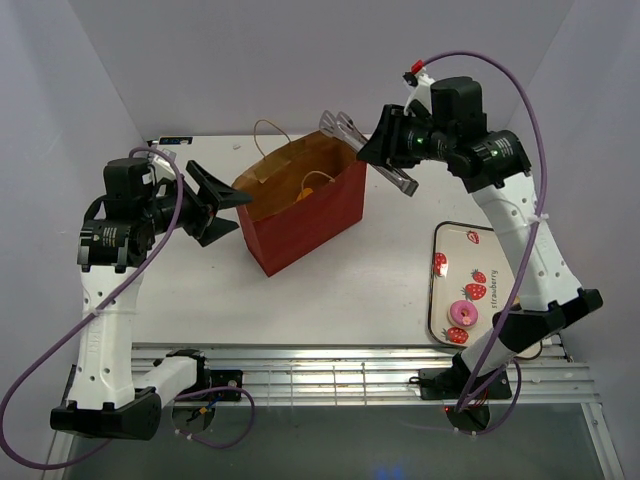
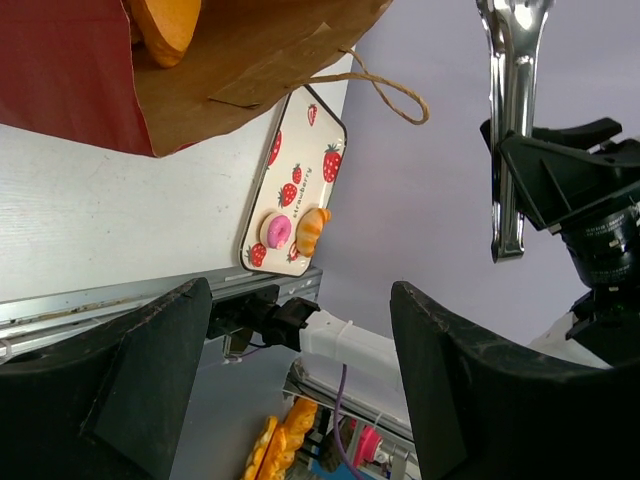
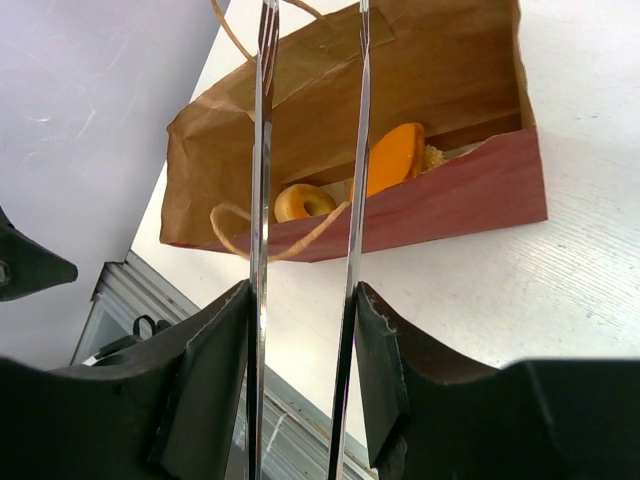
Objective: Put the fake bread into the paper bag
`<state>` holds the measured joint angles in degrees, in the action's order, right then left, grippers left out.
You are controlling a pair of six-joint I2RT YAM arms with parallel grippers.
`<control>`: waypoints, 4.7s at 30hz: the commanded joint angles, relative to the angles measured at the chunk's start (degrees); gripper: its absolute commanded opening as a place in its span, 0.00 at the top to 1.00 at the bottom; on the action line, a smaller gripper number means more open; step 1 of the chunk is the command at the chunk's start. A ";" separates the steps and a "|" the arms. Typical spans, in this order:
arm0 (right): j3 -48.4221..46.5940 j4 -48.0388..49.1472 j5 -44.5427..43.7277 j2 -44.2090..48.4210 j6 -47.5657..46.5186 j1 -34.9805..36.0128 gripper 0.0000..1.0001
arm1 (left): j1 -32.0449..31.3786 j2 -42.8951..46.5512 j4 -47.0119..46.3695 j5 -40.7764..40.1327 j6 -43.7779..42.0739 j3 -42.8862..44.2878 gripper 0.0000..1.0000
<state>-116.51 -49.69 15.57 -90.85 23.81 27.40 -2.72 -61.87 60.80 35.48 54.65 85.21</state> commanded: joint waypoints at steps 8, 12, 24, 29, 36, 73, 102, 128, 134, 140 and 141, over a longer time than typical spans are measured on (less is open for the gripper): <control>5.75 -5.15 -10.82 17.10 -1.84 0.20 0.50 | 0.35 2.01 -2.17 -0.24 1.33 -1.01 0.18; 11.73 -6.99 -15.30 22.55 0.00 0.11 0.50 | 0.35 1.84 -2.88 0.37 1.51 -1.36 0.18; 14.28 -25.10 -35.08 26.33 4.84 -0.85 0.49 | 0.35 0.00 -4.72 6.43 2.56 -1.80 0.18; 22.71 -25.10 -30.53 27.48 5.89 -9.98 0.49 | 0.35 -2.73 -5.42 12.31 5.55 -0.93 0.18; 31.50 -24.84 -36.39 28.00 3.26 -17.81 0.49 | 0.79 -8.96 -3.75 16.10 3.71 4.52 0.19; 51.73 -18.86 -35.00 32.05 0.09 -44.44 0.41 | 1.75 -16.18 -5.16 22.52 3.53 4.88 0.21; 62.28 -17.72 -31.57 32.14 3.26 -49.02 0.42 | 2.63 -16.36 -5.60 26.04 1.60 2.77 0.21; 58.06 -15.79 -27.26 29.06 1.76 -49.02 0.65 | 5.80 -16.01 -5.78 26.21 2.12 2.59 0.21; 56.66 -15.87 -25.77 29.24 1.41 -48.93 0.73 | 5.89 -15.48 -5.86 26.30 2.39 2.33 0.21; 54.29 -16.05 -24.10 29.15 0.97 -48.93 0.78 | 5.89 -14.78 -6.74 26.21 3.00 2.33 0.20; 54.02 -16.05 -23.58 29.06 0.97 -48.93 0.79 | 5.89 -14.60 -6.92 26.13 3.26 2.24 0.20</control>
<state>-59.16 -66.65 -9.50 -62.00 25.67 -21.37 2.85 -78.48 55.20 60.51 57.60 87.68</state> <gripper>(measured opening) 0.352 0.798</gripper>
